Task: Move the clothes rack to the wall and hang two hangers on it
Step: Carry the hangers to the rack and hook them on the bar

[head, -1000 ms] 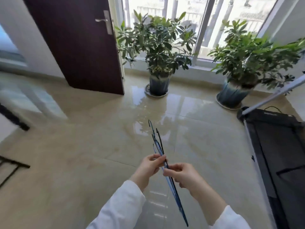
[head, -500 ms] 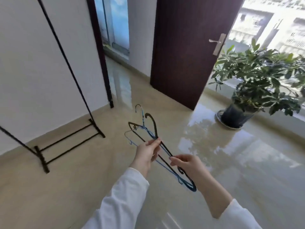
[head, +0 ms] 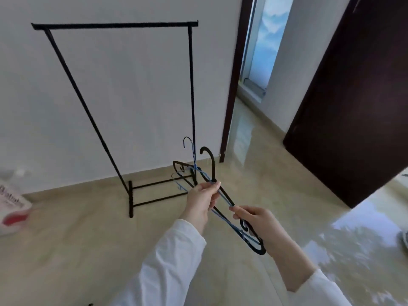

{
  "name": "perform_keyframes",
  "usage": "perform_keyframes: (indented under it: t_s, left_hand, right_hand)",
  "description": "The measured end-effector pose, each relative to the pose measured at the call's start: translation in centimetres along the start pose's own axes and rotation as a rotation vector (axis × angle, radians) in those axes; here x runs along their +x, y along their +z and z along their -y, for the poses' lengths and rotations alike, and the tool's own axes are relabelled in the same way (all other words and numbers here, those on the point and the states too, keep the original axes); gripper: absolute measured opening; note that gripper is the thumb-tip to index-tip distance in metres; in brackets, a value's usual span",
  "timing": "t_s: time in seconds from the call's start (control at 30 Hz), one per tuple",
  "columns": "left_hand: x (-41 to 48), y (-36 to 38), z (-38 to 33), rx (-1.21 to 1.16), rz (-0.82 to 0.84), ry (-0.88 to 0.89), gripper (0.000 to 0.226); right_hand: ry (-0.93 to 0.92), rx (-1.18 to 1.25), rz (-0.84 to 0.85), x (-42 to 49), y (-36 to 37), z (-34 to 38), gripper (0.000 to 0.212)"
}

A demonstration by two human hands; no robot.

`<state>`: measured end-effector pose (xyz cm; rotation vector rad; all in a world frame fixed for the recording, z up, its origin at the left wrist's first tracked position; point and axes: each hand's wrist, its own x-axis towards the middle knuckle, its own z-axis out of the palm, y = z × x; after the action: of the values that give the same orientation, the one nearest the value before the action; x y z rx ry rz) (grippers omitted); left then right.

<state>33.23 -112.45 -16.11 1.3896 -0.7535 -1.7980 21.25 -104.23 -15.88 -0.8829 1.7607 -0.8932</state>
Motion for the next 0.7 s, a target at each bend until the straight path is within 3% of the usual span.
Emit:
perform_keyframes:
  t_s: [0.47,0.7]
  left_hand:
    - [9.4,-0.3,-14.8,-0.131,-0.175,0.241,0.013]
    - [16.4,-2.2,-22.8,-0.208,-0.144,0.304,0.012]
  right_hand:
    - [-0.172,0.007,0.113,13.0,3.2,14.2,0.024]
    - [-0.220,-0.006,0.118,20.1,6.6,21.9,0.018]
